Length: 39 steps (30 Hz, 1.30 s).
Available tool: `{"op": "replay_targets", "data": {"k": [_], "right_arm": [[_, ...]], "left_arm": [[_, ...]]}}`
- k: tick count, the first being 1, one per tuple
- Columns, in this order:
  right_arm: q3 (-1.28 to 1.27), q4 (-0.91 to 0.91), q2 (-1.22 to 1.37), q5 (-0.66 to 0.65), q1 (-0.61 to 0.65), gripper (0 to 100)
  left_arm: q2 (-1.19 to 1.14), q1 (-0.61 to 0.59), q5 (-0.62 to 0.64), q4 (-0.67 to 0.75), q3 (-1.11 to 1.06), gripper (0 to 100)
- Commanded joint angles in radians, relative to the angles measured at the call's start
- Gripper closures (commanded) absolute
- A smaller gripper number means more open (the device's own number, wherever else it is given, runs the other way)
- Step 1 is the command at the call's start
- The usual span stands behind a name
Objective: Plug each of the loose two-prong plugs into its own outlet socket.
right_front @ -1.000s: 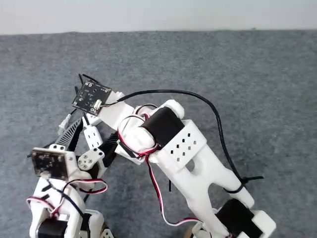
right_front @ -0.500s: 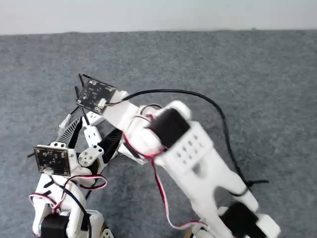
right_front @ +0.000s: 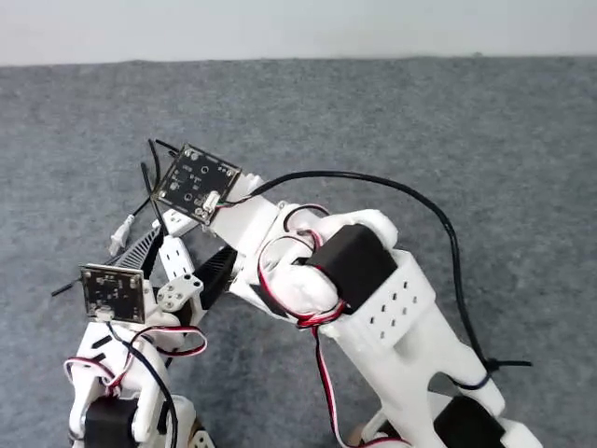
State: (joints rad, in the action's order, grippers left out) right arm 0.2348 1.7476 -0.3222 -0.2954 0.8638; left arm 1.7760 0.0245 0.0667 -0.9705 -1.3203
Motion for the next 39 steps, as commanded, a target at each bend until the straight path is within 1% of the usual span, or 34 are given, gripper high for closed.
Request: {"op": "replay_targets", "data": {"k": [1,6,9,13,20,23,27,30,33,35,38,39], "right_arm": [[-0.011,-0.021,-0.036,0.014,0.007,99.0],[-0.035,-0.039,-0.033,0.014,0.005,99.0],[-0.040,-0.041,-0.028,0.015,0.004,99.0],[-0.117,-0.102,0.001,0.014,0.002,99.0],[-0.153,-0.216,0.170,0.018,-0.028,99.0],[-0.155,-0.271,0.243,0.080,-0.035,99.0],[-0.153,-0.348,0.298,0.127,-0.044,99.0],[-0.157,-0.414,0.321,0.203,-0.090,99.0],[-0.158,-0.475,0.361,0.282,-0.173,99.0],[-0.158,-0.521,0.398,0.393,-0.236,99.0],[-0.158,-0.565,0.458,0.617,-0.326,99.0],[-0.158,-0.581,0.479,0.649,-0.346,99.0]], "left_arm": [[0.000,-0.035,-0.012,0.018,0.004,64],[0.000,-0.126,-0.002,0.041,0.002,64],[-0.002,-0.203,0.041,0.057,-0.001,64],[-0.003,-0.272,0.051,0.077,-0.002,64],[-0.005,-0.353,0.080,0.077,-0.002,64],[-0.005,-0.377,0.080,0.077,-0.007,64],[-0.006,-0.379,0.080,0.078,-0.013,64],[-0.006,-0.381,0.077,0.130,-0.053,64],[-0.006,-0.381,0.074,0.161,-0.076,64],[-0.006,-0.377,0.074,0.160,-0.077,64],[-0.006,-0.376,0.074,0.160,-0.079,64],[-0.006,-0.376,0.072,0.160,-0.079,64]]}}
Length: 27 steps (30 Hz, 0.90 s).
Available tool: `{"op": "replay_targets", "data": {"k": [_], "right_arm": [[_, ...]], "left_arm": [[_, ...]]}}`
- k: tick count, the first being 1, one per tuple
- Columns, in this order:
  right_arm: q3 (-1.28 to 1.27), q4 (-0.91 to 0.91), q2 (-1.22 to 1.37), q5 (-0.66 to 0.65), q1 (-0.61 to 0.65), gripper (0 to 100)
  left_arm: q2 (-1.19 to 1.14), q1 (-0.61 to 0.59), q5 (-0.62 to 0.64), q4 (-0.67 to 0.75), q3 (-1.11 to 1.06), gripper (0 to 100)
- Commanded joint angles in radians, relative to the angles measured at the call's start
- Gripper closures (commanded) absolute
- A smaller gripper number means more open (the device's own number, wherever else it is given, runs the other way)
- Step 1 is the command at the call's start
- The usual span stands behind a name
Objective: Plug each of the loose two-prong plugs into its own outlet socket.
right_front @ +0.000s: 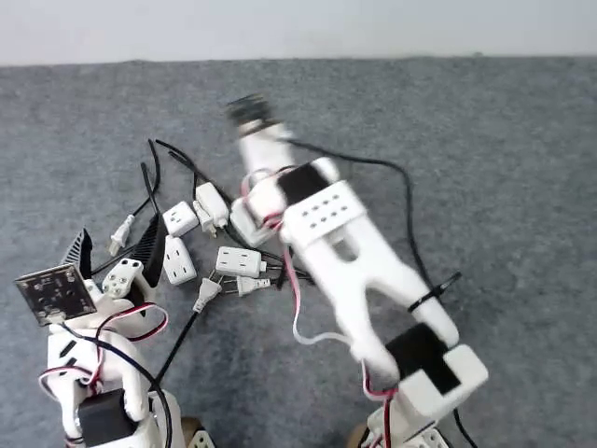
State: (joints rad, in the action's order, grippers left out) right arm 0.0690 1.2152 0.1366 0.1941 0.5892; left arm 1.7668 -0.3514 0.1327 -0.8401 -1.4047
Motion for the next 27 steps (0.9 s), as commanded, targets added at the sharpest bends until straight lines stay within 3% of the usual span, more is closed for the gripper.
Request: {"op": "replay_targets", "data": {"k": [1,7,15,23,25,27], "right_arm": [[0.011,-0.068,0.042,0.170,-0.084,99.1],[0.029,-0.139,0.125,0.170,-0.044,99.1],[0.112,-0.085,0.085,0.175,0.050,98.9],[0.107,-0.064,0.081,0.176,0.044,99.1],[0.107,-0.062,0.081,0.216,0.045,99.1],[0.109,-0.056,0.077,0.345,0.044,99.1]], "left_arm": [[0.003,0.000,0.006,0.029,0.005,64],[0.003,0.000,0.006,0.031,0.005,64],[0.003,-0.003,0.005,0.052,-0.013,64],[0.005,0.000,-0.006,0.052,-0.015,64],[0.005,0.000,-0.006,0.052,-0.015,64],[0.005,0.000,-0.006,0.052,-0.016,64]]}}
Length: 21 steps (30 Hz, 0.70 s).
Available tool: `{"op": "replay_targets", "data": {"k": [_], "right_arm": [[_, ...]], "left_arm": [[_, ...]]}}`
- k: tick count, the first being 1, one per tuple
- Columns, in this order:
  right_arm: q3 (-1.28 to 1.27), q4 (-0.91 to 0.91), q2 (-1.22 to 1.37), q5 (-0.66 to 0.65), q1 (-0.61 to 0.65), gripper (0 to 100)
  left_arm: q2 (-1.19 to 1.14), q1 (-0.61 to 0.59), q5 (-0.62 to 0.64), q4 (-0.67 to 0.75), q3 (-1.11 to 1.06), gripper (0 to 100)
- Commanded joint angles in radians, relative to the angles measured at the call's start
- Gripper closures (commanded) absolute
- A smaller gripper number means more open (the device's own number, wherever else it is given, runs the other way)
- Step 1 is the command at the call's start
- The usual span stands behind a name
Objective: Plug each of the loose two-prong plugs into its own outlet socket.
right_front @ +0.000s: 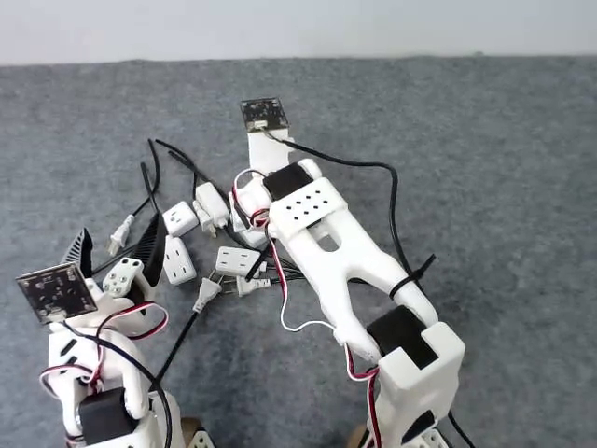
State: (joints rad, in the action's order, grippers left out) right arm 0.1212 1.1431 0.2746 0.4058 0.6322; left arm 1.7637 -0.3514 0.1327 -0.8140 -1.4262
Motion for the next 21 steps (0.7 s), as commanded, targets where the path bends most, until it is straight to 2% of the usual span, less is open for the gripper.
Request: {"op": "replay_targets", "data": {"k": [1,4,7,14,21], "right_arm": [[0.057,0.018,-0.058,0.198,-0.001,99.1],[0.055,0.031,-0.053,0.341,-0.001,99.1],[0.063,0.025,-0.028,0.408,0.004,99.1],[0.077,-0.065,0.071,0.473,0.007,99.1],[0.244,0.056,0.151,0.512,0.008,99.1]], "left_arm": [[0.008,0.000,-0.006,0.026,0.005,64],[0.008,0.000,-0.006,0.026,0.005,64],[0.008,0.000,-0.006,0.026,0.004,64],[0.008,0.002,-0.003,0.026,0.002,64],[0.008,0.002,-0.002,0.026,0.001,64]]}}
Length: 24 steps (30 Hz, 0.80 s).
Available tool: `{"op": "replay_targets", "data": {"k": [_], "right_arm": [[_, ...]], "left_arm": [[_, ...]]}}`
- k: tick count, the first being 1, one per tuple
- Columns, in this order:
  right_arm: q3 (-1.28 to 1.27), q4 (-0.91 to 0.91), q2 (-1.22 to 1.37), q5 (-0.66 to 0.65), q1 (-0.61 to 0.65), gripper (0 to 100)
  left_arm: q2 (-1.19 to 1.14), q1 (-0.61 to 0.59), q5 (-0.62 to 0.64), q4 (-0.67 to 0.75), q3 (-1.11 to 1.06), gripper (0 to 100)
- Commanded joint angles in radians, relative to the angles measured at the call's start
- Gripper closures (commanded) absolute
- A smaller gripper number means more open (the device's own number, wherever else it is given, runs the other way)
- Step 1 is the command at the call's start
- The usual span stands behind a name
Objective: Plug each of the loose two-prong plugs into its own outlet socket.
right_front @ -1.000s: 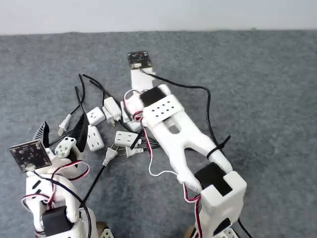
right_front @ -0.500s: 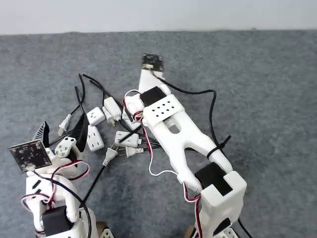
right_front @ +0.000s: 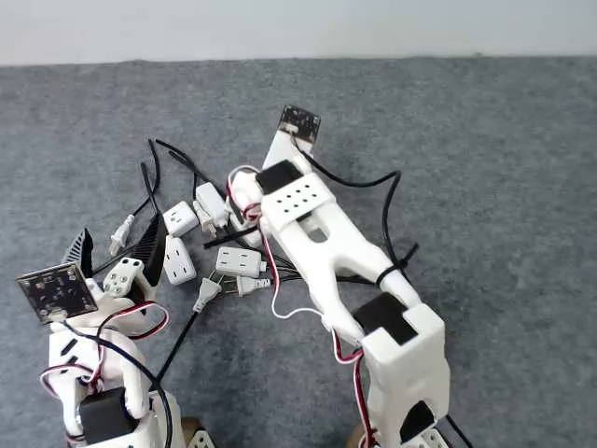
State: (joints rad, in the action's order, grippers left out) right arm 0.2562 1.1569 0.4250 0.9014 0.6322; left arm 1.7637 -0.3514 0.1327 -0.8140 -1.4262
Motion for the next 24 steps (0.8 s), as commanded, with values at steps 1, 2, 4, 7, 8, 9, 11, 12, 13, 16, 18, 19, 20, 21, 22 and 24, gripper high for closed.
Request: {"op": "replay_targets", "data": {"k": [1,2,4,7,8,9,11,12,13,16,18,19,20,21,22,24], "right_arm": [[0.133,0.056,0.013,0.017,0.008,99.1],[0.157,0.073,0.027,0.018,0.012,99.1],[0.199,0.120,0.051,0.020,0.025,99.1],[0.238,0.189,0.070,0.020,0.047,99.1],[0.245,0.209,0.071,0.020,0.050,99.1],[0.258,0.231,0.071,0.020,0.050,99.1],[0.285,0.268,0.071,0.020,0.050,99.1],[0.299,0.283,0.073,0.020,0.050,99.1],[0.310,0.295,0.074,0.020,0.050,99.1],[0.330,0.314,0.077,0.021,0.050,99.1],[0.338,0.328,0.073,0.021,0.047,99.1],[0.338,0.335,0.071,0.021,0.045,99.1],[0.338,0.344,0.070,0.020,0.045,99.1],[0.345,0.363,0.070,0.020,0.045,99.1],[0.359,0.386,0.071,0.020,0.045,99.1],[0.384,0.430,0.073,0.018,0.044,99.2]], "left_arm": [[0.008,0.002,-0.002,0.026,0.001,64],[0.008,0.002,-0.002,0.026,0.001,64],[0.008,0.002,-0.002,0.026,0.001,64],[0.008,0.002,-0.002,0.026,0.001,64],[0.008,0.002,-0.002,0.026,0.001,64],[0.008,0.002,-0.002,0.026,0.001,64],[0.008,0.002,-0.002,0.026,0.001,64],[0.008,0.002,-0.002,0.026,0.001,64],[0.008,0.002,-0.002,0.026,0.001,64],[0.008,0.002,-0.002,0.026,0.001,64],[0.008,0.002,-0.002,0.026,0.001,64],[0.008,0.002,-0.002,0.026,0.001,64],[0.008,0.002,-0.002,0.026,0.001,64],[0.008,0.002,-0.002,0.026,0.001,64],[0.008,0.002,-0.002,0.026,0.001,64],[0.008,0.002,-0.002,0.026,0.001,64]]}}
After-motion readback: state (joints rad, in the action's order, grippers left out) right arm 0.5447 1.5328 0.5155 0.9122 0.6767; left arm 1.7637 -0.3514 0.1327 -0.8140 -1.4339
